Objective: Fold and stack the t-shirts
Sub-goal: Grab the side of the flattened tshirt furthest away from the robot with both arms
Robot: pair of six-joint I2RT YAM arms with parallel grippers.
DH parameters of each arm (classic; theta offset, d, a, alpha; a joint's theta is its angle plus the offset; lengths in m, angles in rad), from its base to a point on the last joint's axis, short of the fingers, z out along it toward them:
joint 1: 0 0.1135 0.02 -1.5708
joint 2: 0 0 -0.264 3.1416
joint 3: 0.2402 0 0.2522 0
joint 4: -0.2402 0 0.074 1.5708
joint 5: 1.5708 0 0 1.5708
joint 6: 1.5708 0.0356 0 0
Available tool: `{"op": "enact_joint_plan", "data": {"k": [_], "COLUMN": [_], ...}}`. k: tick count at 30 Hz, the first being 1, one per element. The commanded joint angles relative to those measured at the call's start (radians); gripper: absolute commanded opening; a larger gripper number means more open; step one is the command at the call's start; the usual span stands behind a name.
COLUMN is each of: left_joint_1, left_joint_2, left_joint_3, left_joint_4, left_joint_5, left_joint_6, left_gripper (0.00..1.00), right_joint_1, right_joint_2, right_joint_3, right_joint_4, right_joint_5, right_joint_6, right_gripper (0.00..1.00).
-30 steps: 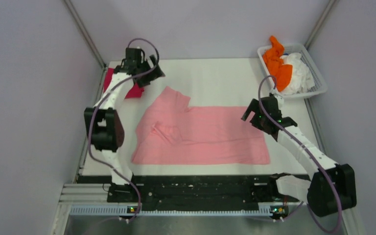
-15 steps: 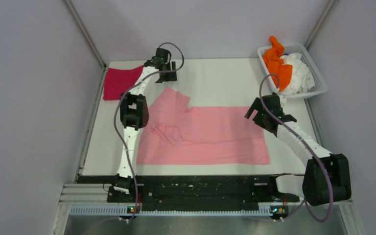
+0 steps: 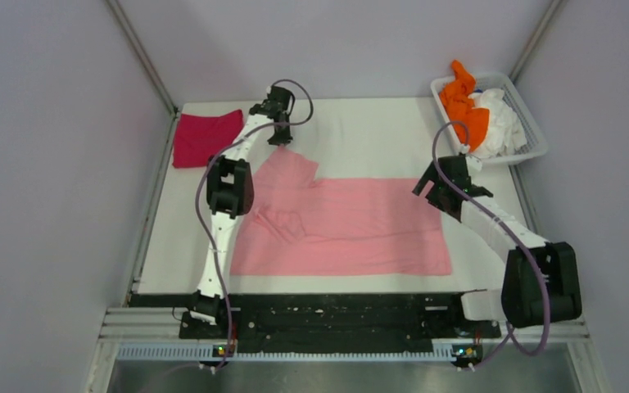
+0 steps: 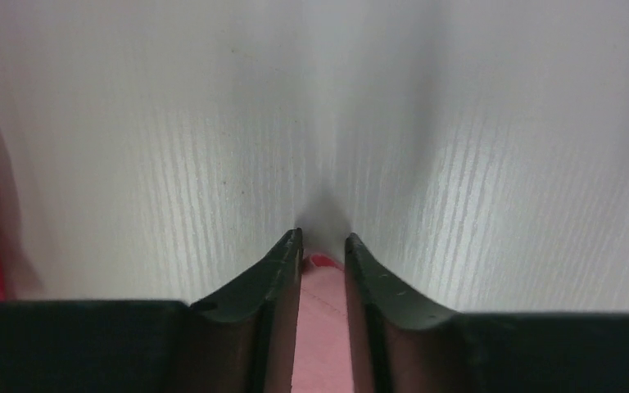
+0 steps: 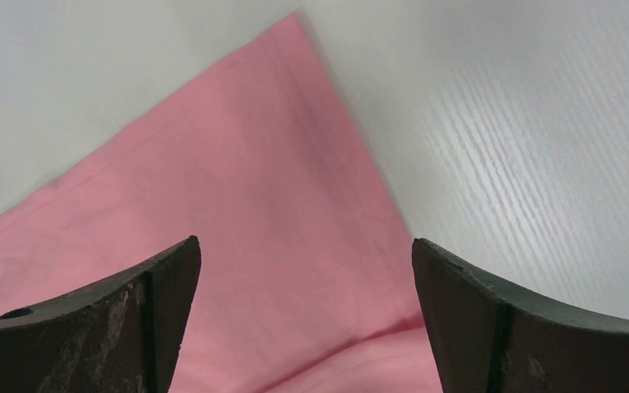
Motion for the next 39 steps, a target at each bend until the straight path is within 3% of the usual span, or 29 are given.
{"op": "enact_joint_plan", "data": {"k": [1,2,3,8,12,17,23,28,34,39], "left_joint_1": [-0.004,-0.006,-0.009,-0.013,-0.019,-0.031,-0.039,-0.039,-0.039,-0.039], "left_joint_2": [0.013,0.007,0.001,-0.101,-0.229,-0.342,-0.419,-0.409,-0.468,-0.564], "left_joint_3": [-0.034,-0.044,-0.048,-0.107,-0.197,-0.284,-0.419,-0.398,-0.463,-0.595], "left_joint_4": [-0.083,-0.087,-0.090,-0.051,0.014,0.057,0.105,0.070,0.051,0.105], "left_joint_5": [0.028,0.038,0.045,0.048,0.036,0.036,0.050,0.080,0.093,0.109], "left_joint_6": [0.003,0.005,0.006,0.014,0.012,0.003,-0.005,-0.013,-0.033,-0.051], "left_gripper": [0.18,0.01,0.00,0.00,0.00,0.00,0.00,0.00,0.00,0.00], "right_joint_1": [-0.023,-0.024,-0.025,-0.027,-0.035,-0.044,-0.044,-0.044,-0.043,-0.042], "right_joint_2": [0.147,0.199,0.247,0.475,0.594,0.694,0.667,0.611,0.567,0.545], "right_joint_3": [0.118,0.149,0.183,0.360,0.447,0.500,0.448,0.395,0.365,0.339], "right_joint_4": [0.052,0.056,0.064,0.080,0.080,0.059,0.083,0.093,0.070,0.064], "right_joint_5": [0.095,0.102,0.108,0.146,0.179,0.133,0.103,0.094,0.100,0.096], "right_joint_6": [0.000,-0.008,-0.022,-0.059,-0.063,-0.035,-0.024,-0.052,-0.065,-0.060], "right_gripper": [0.99,0.98,0.97,0.92,0.90,0.81,0.66,0.51,0.46,0.36]}}
